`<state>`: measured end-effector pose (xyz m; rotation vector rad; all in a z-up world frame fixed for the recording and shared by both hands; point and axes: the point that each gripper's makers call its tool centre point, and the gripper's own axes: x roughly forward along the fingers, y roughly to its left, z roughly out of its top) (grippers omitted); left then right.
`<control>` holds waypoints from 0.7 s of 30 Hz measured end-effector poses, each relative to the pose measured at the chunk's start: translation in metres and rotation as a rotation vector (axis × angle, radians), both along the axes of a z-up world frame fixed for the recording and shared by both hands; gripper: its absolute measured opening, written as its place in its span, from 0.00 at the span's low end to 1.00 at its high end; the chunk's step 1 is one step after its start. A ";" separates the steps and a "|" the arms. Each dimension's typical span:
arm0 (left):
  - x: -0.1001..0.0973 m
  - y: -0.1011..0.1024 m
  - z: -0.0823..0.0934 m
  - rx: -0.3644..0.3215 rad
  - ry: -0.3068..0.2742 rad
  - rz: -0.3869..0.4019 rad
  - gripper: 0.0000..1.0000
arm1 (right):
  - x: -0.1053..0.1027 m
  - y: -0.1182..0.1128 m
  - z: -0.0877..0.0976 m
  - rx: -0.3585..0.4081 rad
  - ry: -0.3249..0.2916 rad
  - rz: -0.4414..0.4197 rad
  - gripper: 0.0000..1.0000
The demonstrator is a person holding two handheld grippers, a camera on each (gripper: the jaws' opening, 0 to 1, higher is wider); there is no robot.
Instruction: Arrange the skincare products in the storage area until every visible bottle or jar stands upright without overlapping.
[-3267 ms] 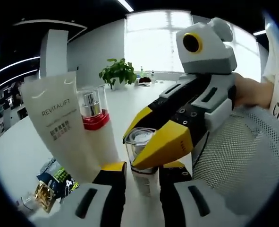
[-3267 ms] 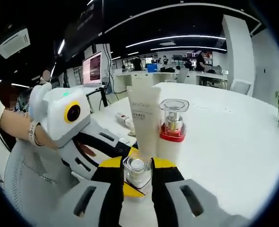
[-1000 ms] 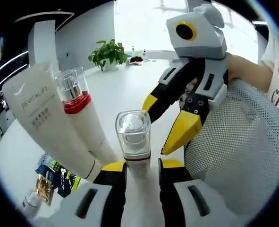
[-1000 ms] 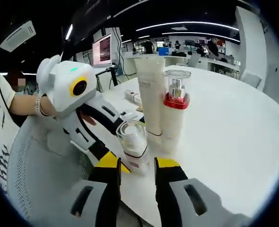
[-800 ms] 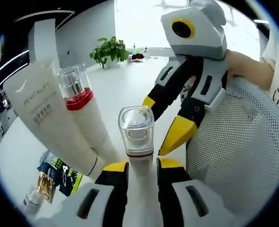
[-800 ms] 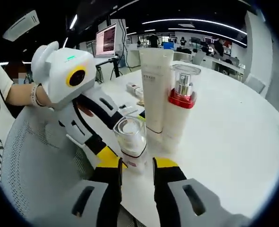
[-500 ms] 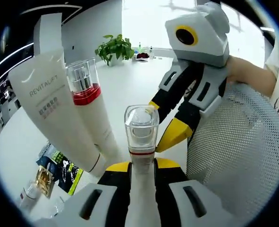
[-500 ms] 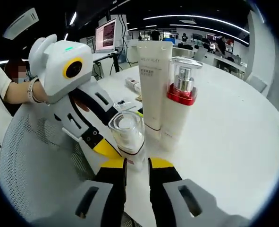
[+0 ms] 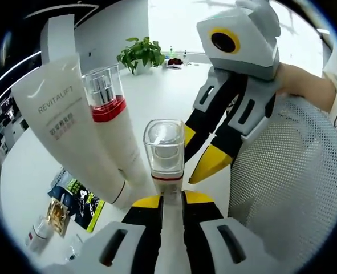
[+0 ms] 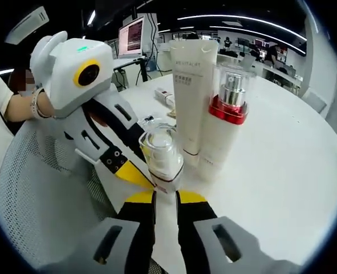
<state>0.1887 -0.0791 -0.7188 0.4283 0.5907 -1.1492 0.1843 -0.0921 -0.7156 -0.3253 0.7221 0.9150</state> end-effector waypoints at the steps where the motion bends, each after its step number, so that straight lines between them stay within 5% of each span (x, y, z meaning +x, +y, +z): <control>1: 0.000 -0.001 0.000 -0.001 0.000 -0.001 0.06 | 0.000 0.000 0.000 -0.002 -0.001 0.000 0.13; 21: 0.021 -0.002 -0.006 0.020 -0.010 0.026 0.07 | 0.022 -0.002 -0.004 -0.014 0.013 -0.012 0.10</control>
